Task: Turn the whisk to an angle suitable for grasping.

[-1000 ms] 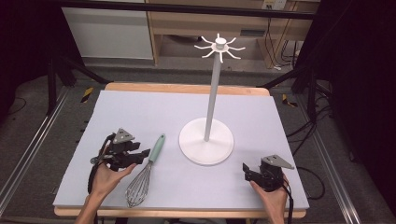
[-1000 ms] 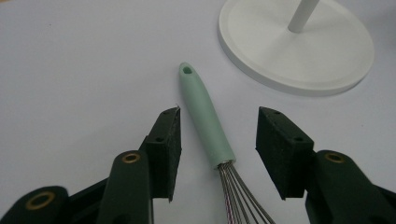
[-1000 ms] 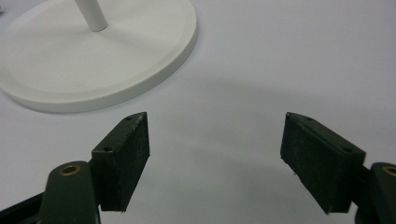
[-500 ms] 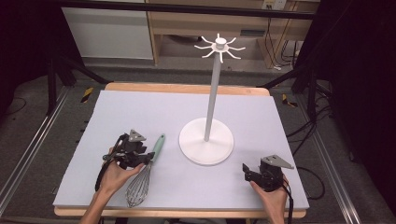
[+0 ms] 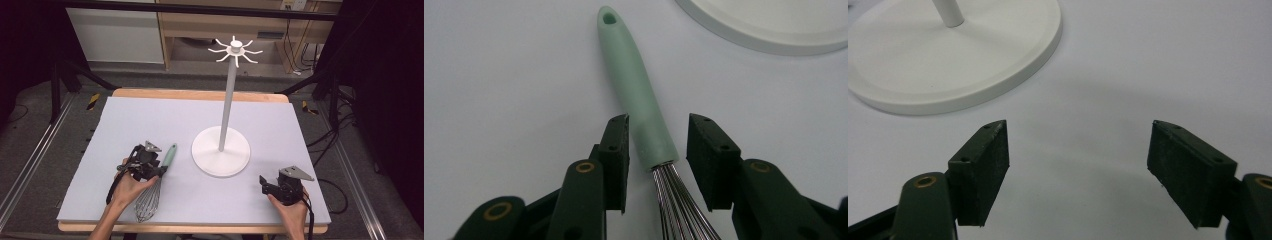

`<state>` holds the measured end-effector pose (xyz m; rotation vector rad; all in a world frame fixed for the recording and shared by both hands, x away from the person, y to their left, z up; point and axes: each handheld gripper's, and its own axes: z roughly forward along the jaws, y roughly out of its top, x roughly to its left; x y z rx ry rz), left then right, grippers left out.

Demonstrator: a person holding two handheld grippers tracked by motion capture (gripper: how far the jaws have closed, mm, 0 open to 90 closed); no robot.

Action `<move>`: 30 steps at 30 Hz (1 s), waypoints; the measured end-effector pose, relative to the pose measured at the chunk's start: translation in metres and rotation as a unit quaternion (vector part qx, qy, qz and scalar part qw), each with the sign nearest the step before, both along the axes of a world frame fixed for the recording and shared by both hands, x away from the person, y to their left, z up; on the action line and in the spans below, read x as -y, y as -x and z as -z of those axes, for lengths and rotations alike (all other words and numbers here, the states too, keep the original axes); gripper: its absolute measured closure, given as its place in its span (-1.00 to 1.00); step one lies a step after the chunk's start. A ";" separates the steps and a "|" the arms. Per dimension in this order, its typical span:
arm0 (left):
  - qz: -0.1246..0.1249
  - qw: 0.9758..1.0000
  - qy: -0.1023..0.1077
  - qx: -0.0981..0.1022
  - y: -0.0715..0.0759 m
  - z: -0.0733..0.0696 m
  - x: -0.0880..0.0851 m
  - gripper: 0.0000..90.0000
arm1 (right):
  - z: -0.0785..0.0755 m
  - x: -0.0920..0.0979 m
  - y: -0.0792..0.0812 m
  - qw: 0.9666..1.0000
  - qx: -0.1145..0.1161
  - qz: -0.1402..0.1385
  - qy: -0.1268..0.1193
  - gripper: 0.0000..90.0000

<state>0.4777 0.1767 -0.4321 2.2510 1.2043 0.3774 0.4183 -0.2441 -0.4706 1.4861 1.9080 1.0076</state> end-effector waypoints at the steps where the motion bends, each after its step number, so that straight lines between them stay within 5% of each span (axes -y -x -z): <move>1: 0.000 1.000 -0.003 -0.001 -0.001 0.001 0.001 0.35 | 0.000 0.000 0.000 1.000 0.000 0.000 0.000 -0.45; 30: -0.011 0.998 -0.029 -0.059 -0.015 0.022 0.011 0.39 | 0.001 0.002 -0.001 1.000 -0.007 0.001 -0.003 -0.46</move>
